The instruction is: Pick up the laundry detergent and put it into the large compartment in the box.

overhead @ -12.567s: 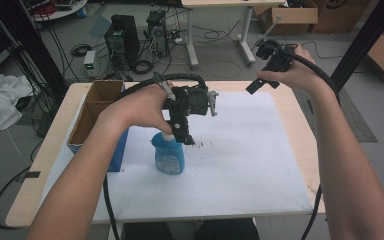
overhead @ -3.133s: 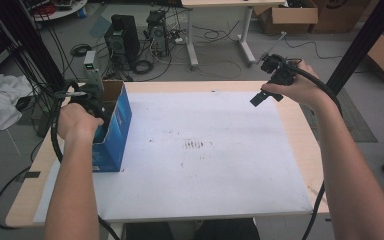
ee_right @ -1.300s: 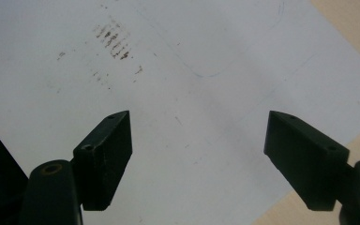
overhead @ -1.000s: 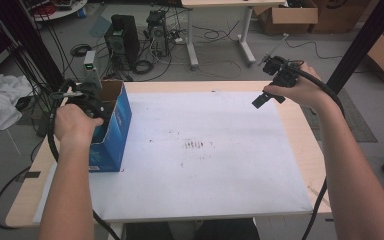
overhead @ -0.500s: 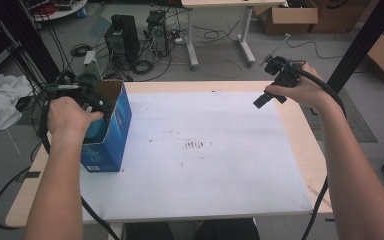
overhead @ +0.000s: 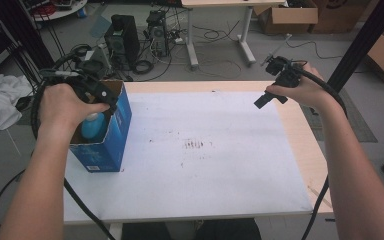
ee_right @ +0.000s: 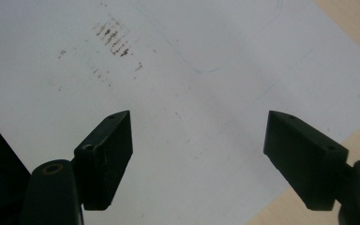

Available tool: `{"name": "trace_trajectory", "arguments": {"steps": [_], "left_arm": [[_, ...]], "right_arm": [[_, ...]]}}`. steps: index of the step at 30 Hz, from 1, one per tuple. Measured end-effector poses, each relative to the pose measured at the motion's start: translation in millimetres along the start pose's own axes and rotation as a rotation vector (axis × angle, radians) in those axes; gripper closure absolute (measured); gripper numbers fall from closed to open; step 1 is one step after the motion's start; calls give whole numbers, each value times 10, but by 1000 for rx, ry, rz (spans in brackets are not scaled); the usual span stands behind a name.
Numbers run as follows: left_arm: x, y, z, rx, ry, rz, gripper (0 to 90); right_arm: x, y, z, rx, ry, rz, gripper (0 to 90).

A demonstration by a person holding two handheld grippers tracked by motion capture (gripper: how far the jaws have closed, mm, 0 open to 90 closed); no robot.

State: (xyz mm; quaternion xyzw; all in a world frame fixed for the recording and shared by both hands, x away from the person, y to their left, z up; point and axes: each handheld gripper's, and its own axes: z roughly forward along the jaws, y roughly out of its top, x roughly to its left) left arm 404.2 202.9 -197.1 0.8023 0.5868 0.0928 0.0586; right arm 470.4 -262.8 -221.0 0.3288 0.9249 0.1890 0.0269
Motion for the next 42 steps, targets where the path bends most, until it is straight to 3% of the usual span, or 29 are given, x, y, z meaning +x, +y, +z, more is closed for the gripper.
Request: {"name": "trace_trajectory", "arguments": {"steps": [7, 15, 22, 28, 36, 42], "left_arm": [[-445, 70, 16, -20, -36, 199, 166], [-952, 105, 61, -45, -94, 397, 163], [-1320, 83, 152, -22, -113, 546, 162], [-1591, 46, 203, -34, -132, 688, 160], [-1781, 28, 262, -19, -158, 767, 158], [-1887, 36, 288, -12, -176, 797, 158]], "right_arm": [[35, 9, -14, 13, -7, 3, 239], [73, -4, -36, 18, -15, 1, 241], [78, -4, -52, 26, -20, 6, 240], [79, -6, -71, 26, -24, 6, 239], [90, 3, -78, 32, -26, 4, 241], [101, 14, -69, 38, -25, -2, 241]]}}
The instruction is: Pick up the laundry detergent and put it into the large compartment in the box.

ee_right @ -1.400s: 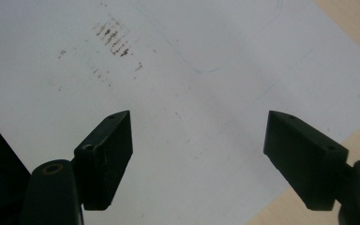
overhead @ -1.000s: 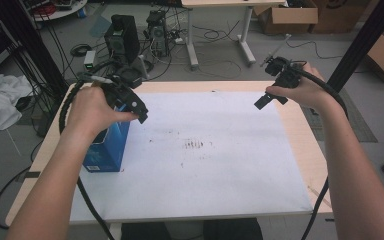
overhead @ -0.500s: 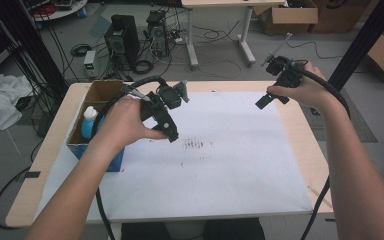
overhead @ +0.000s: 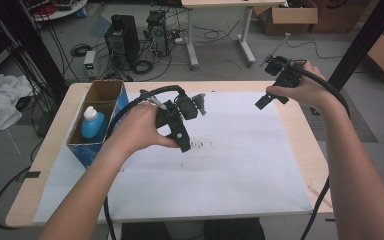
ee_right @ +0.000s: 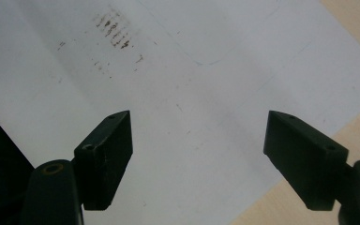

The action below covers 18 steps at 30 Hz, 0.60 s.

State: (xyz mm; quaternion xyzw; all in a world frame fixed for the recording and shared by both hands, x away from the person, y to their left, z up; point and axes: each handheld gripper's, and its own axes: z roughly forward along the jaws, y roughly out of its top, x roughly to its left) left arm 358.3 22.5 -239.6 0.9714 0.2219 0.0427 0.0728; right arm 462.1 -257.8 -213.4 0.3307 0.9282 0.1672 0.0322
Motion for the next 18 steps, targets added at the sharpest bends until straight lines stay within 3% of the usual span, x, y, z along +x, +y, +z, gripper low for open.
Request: {"name": "trace_trajectory", "arguments": {"steps": [8, 18], "left_arm": [[-27, 65, 42, -2, -10, 26, 161], [-9, 61, 20, -7, -18, 22, 160]], "right_arm": [[-5, 1, 14, 11, -3, 1, 241], [17, 9, -1, 12, -4, -6, 241]]}}
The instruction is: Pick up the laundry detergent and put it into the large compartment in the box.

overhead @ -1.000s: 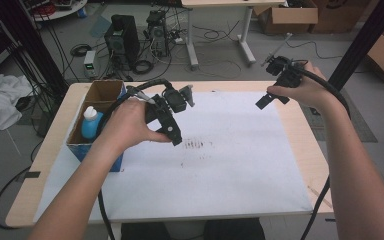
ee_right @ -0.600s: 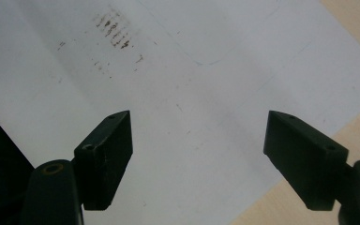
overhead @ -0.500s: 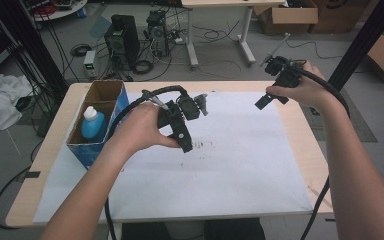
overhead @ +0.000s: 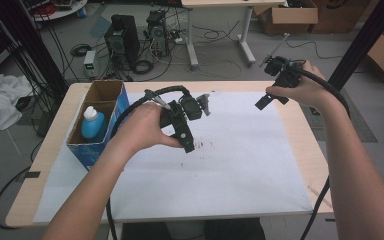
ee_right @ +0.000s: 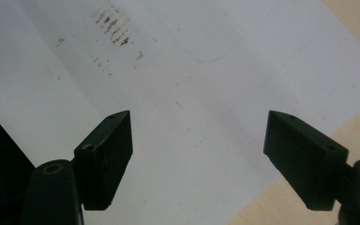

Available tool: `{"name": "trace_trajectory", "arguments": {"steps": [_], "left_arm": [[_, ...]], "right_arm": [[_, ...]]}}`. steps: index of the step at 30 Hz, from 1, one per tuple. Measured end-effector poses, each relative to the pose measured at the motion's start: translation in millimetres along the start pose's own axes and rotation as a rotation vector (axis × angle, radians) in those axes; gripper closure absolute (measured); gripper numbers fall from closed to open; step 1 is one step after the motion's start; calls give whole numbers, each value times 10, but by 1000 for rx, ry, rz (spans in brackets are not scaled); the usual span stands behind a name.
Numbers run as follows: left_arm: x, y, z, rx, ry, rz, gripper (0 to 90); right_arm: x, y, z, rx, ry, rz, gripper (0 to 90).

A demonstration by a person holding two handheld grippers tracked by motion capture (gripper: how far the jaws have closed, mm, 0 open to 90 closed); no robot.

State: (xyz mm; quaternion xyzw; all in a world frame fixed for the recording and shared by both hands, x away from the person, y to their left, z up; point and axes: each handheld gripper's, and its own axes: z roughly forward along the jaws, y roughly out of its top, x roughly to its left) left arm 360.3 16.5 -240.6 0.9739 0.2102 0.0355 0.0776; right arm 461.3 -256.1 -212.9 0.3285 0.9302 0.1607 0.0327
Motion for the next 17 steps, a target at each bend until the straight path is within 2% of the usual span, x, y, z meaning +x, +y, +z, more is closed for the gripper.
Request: {"name": "trace_trajectory", "arguments": {"steps": [9, 17], "left_arm": [[24, -27, -23, -11, -1, -18, 160], [17, -32, -35, -12, -6, -17, 159]], "right_arm": [[9, -26, -19, -5, -3, 4, 239], [34, -49, -26, -12, 1, -6, 239]]}}
